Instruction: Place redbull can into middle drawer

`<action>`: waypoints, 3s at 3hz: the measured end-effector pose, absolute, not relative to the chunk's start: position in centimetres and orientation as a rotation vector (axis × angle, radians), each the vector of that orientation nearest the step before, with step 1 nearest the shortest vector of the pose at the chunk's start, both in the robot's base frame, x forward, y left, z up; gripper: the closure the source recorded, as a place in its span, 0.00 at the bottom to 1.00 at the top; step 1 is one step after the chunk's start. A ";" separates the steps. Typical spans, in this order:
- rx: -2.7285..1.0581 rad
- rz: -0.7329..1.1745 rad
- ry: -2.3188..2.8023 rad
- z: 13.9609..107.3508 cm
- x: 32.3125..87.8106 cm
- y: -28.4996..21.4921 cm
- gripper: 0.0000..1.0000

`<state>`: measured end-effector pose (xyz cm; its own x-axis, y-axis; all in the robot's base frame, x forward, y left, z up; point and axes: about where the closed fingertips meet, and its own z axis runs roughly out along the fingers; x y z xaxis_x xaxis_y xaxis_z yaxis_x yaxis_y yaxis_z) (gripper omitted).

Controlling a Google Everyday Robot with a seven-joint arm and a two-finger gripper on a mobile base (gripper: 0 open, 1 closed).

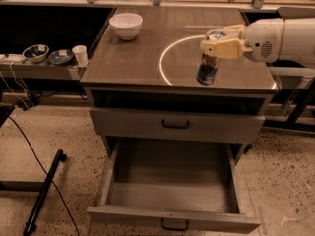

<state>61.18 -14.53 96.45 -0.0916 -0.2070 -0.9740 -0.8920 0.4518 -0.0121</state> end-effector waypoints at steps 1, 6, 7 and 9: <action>-0.904 0.906 1.595 89.1 59.7 -15.2 1.00; -1.126 1.022 1.505 64.3 49.5 -16.0 1.00; -1.126 1.073 1.440 63.2 49.6 -15.9 1.00; -1.275 0.819 1.584 52.1 50.6 -14.8 1.00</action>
Offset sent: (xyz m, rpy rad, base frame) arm -0.1599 -0.0772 -0.1950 0.3743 0.1089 0.1852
